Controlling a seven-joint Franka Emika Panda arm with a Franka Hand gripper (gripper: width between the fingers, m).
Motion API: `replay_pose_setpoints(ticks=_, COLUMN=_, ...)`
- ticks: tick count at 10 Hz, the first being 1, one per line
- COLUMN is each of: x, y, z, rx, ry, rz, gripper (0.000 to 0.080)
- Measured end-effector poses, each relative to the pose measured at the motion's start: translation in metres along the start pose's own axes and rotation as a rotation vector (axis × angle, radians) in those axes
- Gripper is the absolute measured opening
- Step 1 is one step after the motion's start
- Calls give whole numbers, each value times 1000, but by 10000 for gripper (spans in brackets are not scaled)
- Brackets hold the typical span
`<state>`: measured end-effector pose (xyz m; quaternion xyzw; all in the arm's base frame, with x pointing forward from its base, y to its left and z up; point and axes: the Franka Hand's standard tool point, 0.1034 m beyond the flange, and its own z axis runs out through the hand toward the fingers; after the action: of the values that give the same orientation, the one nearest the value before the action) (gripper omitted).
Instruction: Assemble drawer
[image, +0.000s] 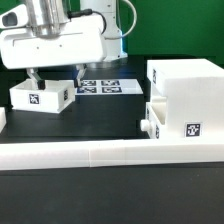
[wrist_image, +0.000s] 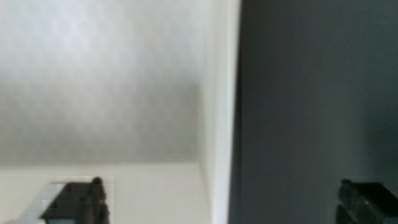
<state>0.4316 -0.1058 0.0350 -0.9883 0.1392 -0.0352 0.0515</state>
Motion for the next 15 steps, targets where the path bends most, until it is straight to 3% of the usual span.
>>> replay_pose_setpoints(ticks=5, x=-3, y=-4, z=3, rx=0, ry=-2, rz=-9, gripper=649)
replay_pose_setpoints(ticks=8, x=-22, y=-1, z=22, rx=-6, ry=-14, rz=5, gripper=649)
replay_pose_setpoints(ticks=13, x=-32, y=-1, z=29, rx=-12, ry=-18, rz=2, gripper=649)
replay_pose_setpoints(ticks=15, x=-32, y=-3, z=29, rx=-12, ry=-19, rz=-4, gripper=382)
